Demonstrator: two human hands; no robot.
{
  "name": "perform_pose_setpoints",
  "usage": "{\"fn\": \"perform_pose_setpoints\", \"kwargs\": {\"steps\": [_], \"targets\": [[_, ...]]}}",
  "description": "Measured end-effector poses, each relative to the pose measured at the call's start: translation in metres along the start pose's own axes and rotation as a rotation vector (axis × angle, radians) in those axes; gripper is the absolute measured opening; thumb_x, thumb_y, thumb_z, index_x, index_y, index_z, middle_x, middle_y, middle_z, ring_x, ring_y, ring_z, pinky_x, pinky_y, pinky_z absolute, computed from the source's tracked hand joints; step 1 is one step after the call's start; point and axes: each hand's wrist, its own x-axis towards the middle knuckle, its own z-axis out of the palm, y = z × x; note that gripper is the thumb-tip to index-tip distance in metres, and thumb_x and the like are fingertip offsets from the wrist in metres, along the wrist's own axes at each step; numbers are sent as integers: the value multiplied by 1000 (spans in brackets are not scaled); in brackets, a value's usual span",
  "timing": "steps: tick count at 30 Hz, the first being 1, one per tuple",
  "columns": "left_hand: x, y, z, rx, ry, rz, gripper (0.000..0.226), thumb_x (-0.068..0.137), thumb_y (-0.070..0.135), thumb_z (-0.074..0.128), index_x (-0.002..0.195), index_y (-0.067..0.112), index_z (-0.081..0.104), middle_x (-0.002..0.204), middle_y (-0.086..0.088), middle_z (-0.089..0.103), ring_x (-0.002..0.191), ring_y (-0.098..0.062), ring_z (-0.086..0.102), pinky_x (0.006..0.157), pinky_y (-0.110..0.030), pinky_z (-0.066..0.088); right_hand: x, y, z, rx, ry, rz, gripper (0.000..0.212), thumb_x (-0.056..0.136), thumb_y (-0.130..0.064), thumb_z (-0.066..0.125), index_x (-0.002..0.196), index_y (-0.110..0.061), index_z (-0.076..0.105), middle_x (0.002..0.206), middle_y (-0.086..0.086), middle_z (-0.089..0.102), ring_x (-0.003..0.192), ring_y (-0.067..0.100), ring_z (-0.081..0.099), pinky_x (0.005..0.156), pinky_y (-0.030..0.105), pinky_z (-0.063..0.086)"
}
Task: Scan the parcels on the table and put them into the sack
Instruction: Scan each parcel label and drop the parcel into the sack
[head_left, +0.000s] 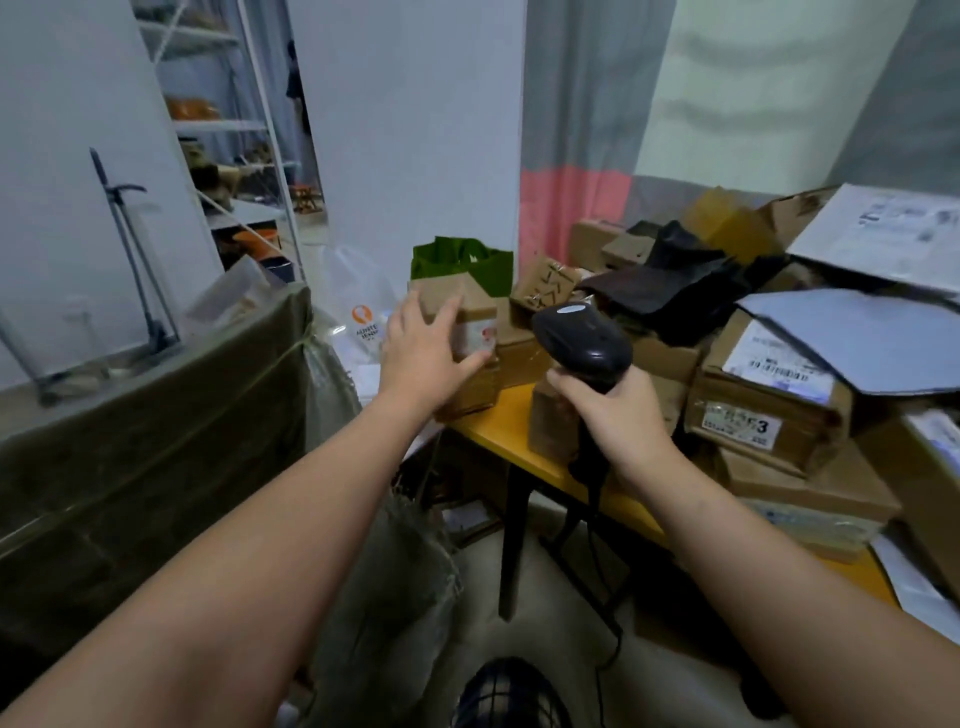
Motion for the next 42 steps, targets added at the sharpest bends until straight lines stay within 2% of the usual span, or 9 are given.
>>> {"fn": "perform_pose_setpoints", "kwargs": {"steps": [4,7,15,19,23,30,34,36,42], "targets": [[45,9,11,136,-32,35,76,81,74,45,145,33,36,157,-12,18,143,-39,13,113,-58,21,21,7,8,-12,16,72,30,83,-27,73,112,-20,68,102,-8,70,98,5,62,84,23,49],[63,15,17,154,-37,-7,83,80,77,42,137,17,42,143,-17,39,132,-38,32,101,-52,38,26,13,5,-18,27,90,27,83,-26,72,109,-19,69,100,-3,71,97,10,64,86,28,51],[62,16,6,138,85,-3,61,83,53,56,123,9,47,124,-13,45,115,-32,40,85,-46,41,18,14,-5,-17,108,101,24,83,-26,73,105,-29,63,105,-5,69,101,9,62,89,29,50],[26,12,-21,-2,285,68,46,82,47,60,107,9,50,117,-13,45,109,-32,39,79,-40,34,4,6,-15,8,109,69,31,82,-26,73,112,-23,66,105,-5,69,102,8,61,91,30,50],[-32,29,-45,-434,381,191,38,78,42,64,93,11,49,104,-4,41,104,-25,39,81,-31,37,-24,1,-30,103,91,24,24,80,-22,76,103,-23,70,99,-1,73,97,12,66,90,34,52],[-119,82,-41,-1204,245,76,27,79,47,57,89,24,47,89,6,53,85,-2,53,75,-19,45,-86,-8,-55,643,7,107,52,65,-29,83,115,-29,67,120,7,68,112,24,64,83,38,57],[-141,113,-24,-1711,-75,-126,24,88,39,51,104,20,51,91,10,71,89,-5,67,72,-28,56,-116,-17,-71,679,-20,47,43,69,-26,81,111,-26,70,115,5,71,109,21,66,85,36,57],[-147,124,-22,-1719,-196,-142,30,95,37,46,121,24,53,111,3,70,105,-13,66,79,-36,57,-126,-22,-82,604,19,-33,43,71,-22,79,112,-25,68,114,2,71,108,17,66,83,27,56],[-150,139,-30,-1444,-299,-10,51,89,6,43,124,42,53,127,-1,59,110,-16,63,78,-28,55,-137,-25,-122,550,213,-118,51,68,-19,83,117,-18,66,113,1,71,108,16,66,85,28,55]]}}
